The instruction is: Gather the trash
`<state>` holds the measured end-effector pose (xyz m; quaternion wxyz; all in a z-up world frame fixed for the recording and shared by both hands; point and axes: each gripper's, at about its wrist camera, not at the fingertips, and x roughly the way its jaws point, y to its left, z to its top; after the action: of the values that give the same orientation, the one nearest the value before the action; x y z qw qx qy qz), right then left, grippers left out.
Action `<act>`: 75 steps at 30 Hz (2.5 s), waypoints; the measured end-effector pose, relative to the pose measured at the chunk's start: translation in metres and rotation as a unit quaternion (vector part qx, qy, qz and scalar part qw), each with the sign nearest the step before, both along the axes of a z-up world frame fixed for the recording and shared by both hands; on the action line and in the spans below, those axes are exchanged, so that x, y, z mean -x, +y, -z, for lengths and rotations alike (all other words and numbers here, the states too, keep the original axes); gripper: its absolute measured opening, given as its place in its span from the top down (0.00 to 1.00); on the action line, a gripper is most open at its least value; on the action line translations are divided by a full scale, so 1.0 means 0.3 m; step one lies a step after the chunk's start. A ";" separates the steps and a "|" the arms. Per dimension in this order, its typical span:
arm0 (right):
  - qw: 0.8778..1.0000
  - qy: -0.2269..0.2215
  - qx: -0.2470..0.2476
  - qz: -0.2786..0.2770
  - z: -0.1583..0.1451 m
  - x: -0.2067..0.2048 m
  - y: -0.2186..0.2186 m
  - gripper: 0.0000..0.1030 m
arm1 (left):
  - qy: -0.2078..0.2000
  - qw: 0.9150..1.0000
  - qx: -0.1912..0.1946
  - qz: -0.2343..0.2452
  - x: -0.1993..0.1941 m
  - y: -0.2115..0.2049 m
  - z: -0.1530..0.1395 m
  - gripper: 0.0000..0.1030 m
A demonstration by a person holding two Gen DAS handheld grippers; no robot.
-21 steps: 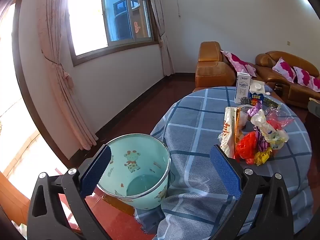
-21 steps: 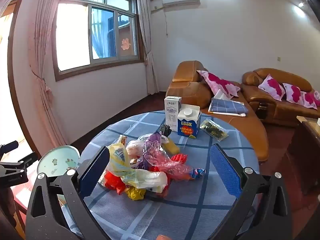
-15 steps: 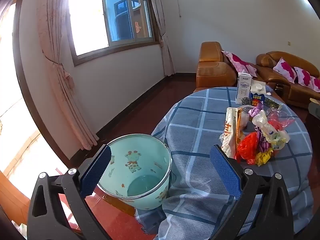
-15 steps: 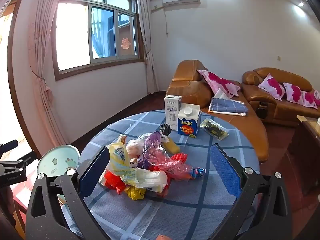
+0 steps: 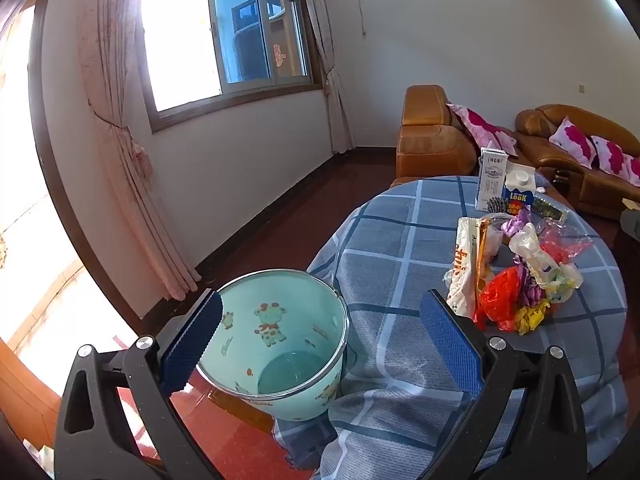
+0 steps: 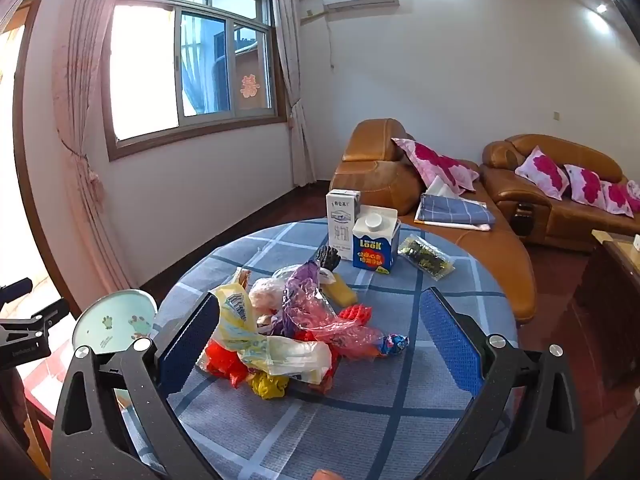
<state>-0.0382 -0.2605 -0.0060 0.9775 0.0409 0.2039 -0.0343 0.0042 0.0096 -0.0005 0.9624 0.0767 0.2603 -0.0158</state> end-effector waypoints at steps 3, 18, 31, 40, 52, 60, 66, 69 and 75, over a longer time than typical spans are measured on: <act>1.000 -0.001 0.002 0.001 0.002 0.002 0.000 0.04 | -0.004 1.000 0.000 -0.003 0.004 0.006 -0.004 0.06; 1.000 -0.001 0.008 0.003 -0.003 0.008 0.005 0.04 | -0.010 1.000 0.003 -0.009 0.020 0.015 -0.024 0.06; 1.000 0.000 0.013 0.003 0.000 0.006 0.013 0.04 | -0.008 1.000 0.002 -0.009 0.013 0.016 -0.023 0.06; 1.000 0.001 0.015 0.003 0.000 0.004 0.015 0.04 | -0.007 1.000 0.001 -0.009 0.008 0.028 -0.018 0.06; 1.000 0.001 0.015 0.003 0.000 0.005 0.017 0.04 | -0.005 1.000 0.000 -0.011 0.002 0.026 -0.015 0.06; 1.000 0.001 0.016 0.003 0.000 0.005 0.023 0.04 | -0.006 1.000 0.000 -0.012 0.001 0.026 -0.015 0.06; 1.000 0.006 0.016 0.005 0.009 0.002 0.021 0.04 | -0.003 1.000 -0.001 -0.014 -0.006 0.031 -0.013 0.06; 1.000 0.009 0.016 0.007 0.016 -0.005 0.016 0.04 | 0.000 1.000 -0.003 -0.014 -0.014 0.031 -0.006 0.06; 0.999 0.016 0.018 0.031 0.047 -0.033 -0.031 0.04 | 0.005 1.000 -0.013 -0.012 -0.039 0.002 0.026 0.06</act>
<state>-0.0283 -0.2698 -0.0202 0.9733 0.0287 0.2174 -0.0685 0.0159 0.0103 -0.0084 0.9601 0.0857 0.2663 -0.0017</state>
